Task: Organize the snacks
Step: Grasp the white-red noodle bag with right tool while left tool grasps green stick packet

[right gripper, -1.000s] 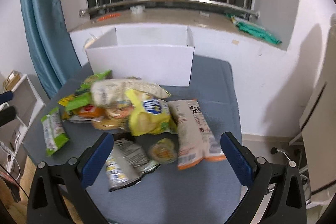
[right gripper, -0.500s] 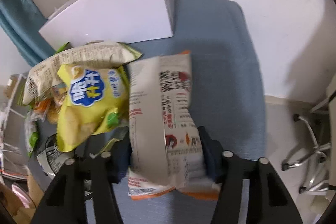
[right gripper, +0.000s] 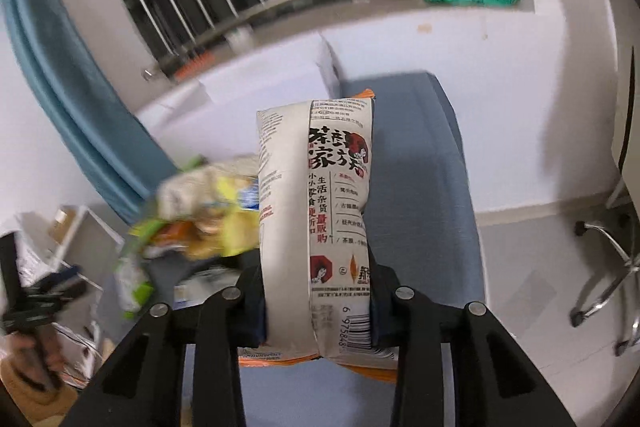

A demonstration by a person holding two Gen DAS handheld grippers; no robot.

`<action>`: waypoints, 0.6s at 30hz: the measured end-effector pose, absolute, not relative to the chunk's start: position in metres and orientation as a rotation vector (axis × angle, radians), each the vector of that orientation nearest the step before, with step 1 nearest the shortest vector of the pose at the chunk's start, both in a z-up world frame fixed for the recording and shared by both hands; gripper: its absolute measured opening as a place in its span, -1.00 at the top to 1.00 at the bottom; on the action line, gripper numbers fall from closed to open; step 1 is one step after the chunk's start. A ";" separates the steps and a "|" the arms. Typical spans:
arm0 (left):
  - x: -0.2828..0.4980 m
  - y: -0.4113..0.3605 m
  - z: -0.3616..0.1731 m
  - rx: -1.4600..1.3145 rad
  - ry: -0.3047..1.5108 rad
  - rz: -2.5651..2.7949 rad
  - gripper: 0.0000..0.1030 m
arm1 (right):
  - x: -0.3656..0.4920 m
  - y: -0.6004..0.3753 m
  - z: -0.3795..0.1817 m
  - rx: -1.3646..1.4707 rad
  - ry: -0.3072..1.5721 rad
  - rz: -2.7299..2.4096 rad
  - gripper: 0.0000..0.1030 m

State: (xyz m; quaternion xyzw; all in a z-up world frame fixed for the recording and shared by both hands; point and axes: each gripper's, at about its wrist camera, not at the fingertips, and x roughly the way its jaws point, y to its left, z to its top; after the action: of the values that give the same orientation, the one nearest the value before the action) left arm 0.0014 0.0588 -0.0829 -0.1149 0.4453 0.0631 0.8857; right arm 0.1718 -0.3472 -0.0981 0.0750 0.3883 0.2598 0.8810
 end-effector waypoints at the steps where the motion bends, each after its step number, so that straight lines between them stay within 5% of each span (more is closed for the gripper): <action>1: 0.003 0.063 -0.088 -0.263 0.945 0.159 -0.99 | 0.164 -0.347 -0.095 0.165 0.793 0.544 0.24; 6: 0.018 0.092 -0.113 -0.486 1.035 0.290 -0.99 | 0.127 -0.342 -0.079 0.226 0.715 0.574 0.24; 18: 0.081 0.075 -0.152 -0.343 1.133 0.500 -0.99 | 0.106 -0.308 -0.087 0.165 0.709 0.615 0.23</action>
State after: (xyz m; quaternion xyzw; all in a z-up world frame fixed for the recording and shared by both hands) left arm 0.0807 0.0754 -0.1522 -0.1599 0.5282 0.2331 0.8007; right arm 0.1060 -0.3078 -0.0870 0.0796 0.3411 0.2961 0.8886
